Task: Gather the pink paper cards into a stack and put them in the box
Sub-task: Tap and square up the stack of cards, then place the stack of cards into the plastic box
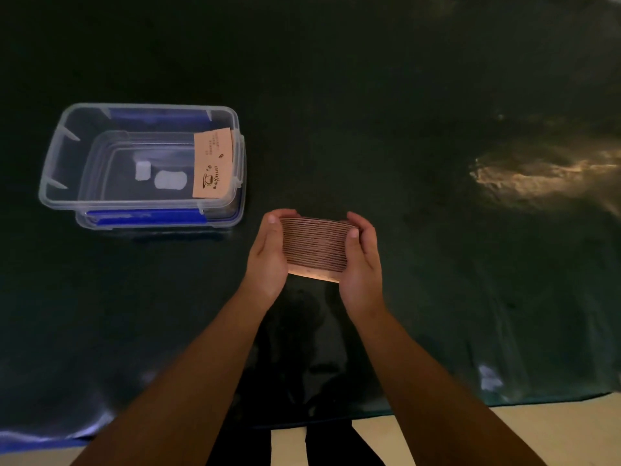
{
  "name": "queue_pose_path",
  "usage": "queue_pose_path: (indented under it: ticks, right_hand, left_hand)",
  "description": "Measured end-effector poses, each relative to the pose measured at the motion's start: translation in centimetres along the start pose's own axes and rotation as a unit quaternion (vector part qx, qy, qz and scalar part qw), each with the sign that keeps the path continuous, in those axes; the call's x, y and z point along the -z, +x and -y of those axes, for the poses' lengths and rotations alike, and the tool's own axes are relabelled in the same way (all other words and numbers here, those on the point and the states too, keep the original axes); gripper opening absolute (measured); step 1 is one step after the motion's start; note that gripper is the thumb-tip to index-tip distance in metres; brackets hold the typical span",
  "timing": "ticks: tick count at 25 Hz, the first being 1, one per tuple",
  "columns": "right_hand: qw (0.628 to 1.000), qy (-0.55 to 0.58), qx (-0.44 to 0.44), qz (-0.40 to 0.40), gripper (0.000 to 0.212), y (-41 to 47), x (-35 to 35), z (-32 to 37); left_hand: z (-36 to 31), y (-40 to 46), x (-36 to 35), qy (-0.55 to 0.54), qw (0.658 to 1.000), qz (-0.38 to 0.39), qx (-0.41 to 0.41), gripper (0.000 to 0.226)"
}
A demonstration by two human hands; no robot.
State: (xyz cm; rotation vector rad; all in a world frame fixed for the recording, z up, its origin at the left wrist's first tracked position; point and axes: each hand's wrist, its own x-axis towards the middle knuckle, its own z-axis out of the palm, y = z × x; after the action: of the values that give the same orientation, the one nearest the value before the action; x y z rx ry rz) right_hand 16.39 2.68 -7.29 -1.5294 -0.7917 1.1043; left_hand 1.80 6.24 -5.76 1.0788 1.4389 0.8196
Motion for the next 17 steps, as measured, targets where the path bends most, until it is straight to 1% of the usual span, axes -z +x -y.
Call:
queue_pose_path:
  ticks: [3, 5, 6, 8, 9, 10, 11, 12, 14, 17]
  right_hand:
    - [0.999, -0.03, 0.007, -0.007, 0.029, -0.3, -0.1, -0.3]
    - [0.998, -0.054, -0.003, 0.027, 0.032, -0.2, 0.6, -0.4]
    - [0.996, -0.068, -0.005, 0.063, 0.045, -0.1, 1.2, -0.4]
    - [0.98, -0.129, -0.008, 0.151, 0.09, 0.5, 2.7, -0.3]
    - [0.967, -0.175, -0.003, 0.186, 0.106, 0.9, 3.2, -0.2]
    - [0.954, -0.218, 0.007, 0.205, 0.112, 1.3, 3.5, -0.1]
    - [0.946, -0.249, 0.019, 0.205, 0.11, 1.6, 3.6, 0.0]
    - [0.944, -0.264, 0.028, 0.196, 0.106, 1.7, 3.5, 0.2]
    - [0.945, -0.265, 0.037, 0.185, 0.099, 1.8, 3.4, 0.4]
    - [0.946, -0.263, 0.036, 0.187, 0.097, 1.3, 4.0, 1.0]
  left_hand:
    - [0.2, 0.1, -0.8, -0.041, 0.998, -0.054, 0.016, 0.052]
    - [0.1, 0.0, -1.3, -0.046, 0.995, -0.085, 0.02, 0.055]
    - [0.0, -0.1, -1.4, -0.048, 0.994, -0.097, 0.017, 0.056]
    - [-0.2, -0.2, -1.7, -0.079, 0.989, -0.118, 0.045, 0.054]
    - [-0.4, -0.3, -1.8, -0.102, 0.984, -0.125, 0.071, 0.052]
    - [-0.4, -0.3, -1.8, -0.121, 0.98, -0.13, 0.091, 0.051]
    - [-0.5, -0.3, -1.9, -0.131, 0.977, -0.134, 0.098, 0.051]
    - [-0.5, -0.3, -1.9, -0.128, 0.979, -0.134, 0.087, 0.054]
    - [-0.4, -0.3, -1.8, -0.107, 0.986, -0.122, 0.045, 0.064]
    - [-0.1, -0.5, -1.3, -0.09, 0.993, -0.081, -0.007, 0.075]
